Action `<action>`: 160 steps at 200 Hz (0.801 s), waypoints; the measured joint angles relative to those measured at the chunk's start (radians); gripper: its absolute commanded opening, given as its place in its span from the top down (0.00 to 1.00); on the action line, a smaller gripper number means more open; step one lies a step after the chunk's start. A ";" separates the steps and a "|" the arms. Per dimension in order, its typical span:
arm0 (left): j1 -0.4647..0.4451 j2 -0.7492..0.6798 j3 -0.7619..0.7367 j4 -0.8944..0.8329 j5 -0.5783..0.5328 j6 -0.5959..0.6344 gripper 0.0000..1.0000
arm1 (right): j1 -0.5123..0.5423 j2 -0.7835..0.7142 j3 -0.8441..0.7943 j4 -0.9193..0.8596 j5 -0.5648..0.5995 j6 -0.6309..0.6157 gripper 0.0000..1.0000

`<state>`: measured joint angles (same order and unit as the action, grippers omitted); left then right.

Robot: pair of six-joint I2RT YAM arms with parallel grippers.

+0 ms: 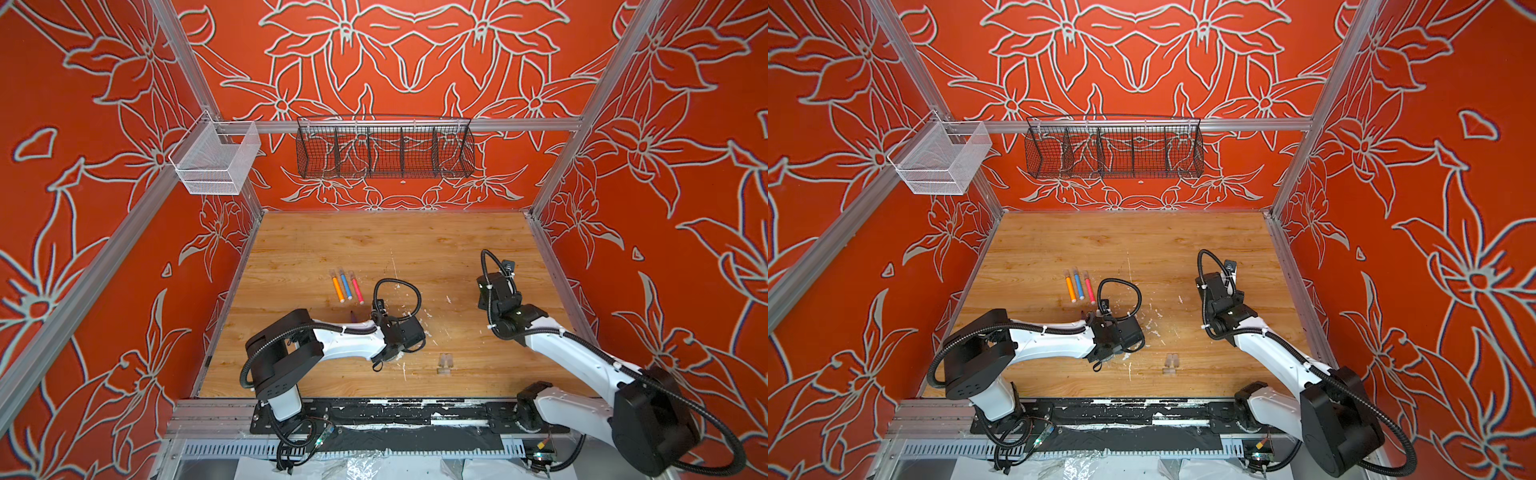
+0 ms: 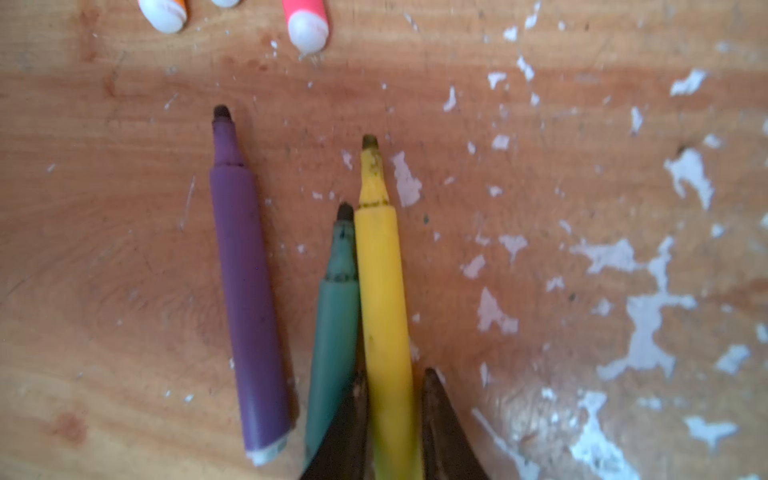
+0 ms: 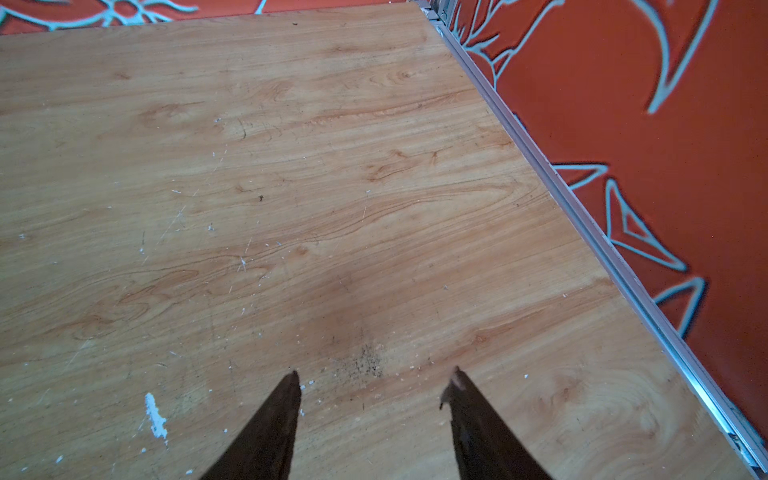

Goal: Insert the pens into the pen caps
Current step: 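Move the left gripper over the yellow marker and close on it, then lift the yellow marker with the left gripper while the right gripper approaches it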

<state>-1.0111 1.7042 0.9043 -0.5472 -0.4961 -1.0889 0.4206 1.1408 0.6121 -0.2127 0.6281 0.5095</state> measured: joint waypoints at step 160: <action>0.109 -0.045 -0.069 0.291 0.158 0.106 0.96 | 0.000 -0.064 0.000 -0.041 -0.072 0.027 0.44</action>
<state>-0.9016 1.6588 0.8352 -0.2565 -0.3382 -0.9829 0.4202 1.0771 0.6121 -0.2535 0.5564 0.5362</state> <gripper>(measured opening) 0.139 0.570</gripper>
